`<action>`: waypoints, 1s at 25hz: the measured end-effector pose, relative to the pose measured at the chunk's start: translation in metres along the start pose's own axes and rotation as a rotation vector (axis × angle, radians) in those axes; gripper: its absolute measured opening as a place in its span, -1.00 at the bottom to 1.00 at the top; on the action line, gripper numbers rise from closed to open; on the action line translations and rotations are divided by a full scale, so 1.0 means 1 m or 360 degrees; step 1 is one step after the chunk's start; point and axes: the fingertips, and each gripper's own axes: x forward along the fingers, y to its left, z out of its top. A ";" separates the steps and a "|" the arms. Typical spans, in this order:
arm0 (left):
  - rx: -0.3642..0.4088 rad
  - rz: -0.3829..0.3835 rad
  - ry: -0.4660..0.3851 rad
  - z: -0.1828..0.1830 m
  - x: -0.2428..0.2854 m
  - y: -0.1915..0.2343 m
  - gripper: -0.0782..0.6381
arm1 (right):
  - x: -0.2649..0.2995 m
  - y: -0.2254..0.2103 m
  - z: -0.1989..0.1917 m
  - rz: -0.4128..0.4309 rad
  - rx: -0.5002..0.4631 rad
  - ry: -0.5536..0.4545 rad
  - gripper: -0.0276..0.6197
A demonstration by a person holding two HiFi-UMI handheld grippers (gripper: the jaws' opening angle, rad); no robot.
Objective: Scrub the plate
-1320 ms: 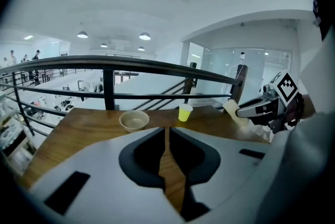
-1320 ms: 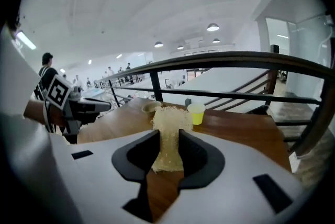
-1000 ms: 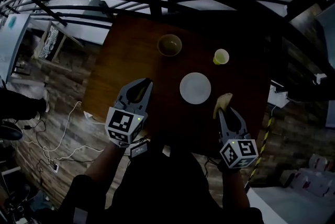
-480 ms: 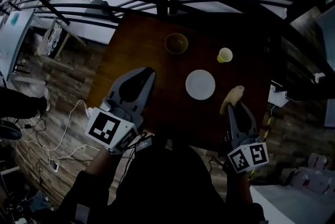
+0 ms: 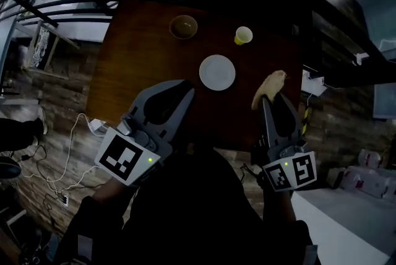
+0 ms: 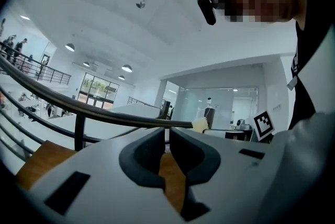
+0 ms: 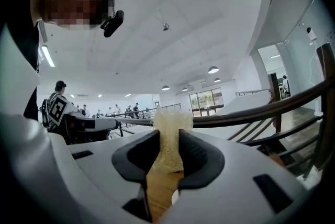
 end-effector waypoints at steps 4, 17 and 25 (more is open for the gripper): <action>-0.0009 -0.0027 0.0016 -0.003 0.000 -0.007 -0.68 | -0.009 0.000 0.000 -0.0014 0.0005 -0.0018 -0.53; -0.0037 0.0002 0.0091 -0.014 0.008 -0.007 -0.68 | -0.030 -0.015 -0.006 -0.0046 0.0063 0.0014 -0.53; -0.0076 0.0028 0.0086 -0.023 -0.003 -0.001 -0.68 | -0.035 -0.005 -0.026 -0.0031 0.0107 0.0062 -0.53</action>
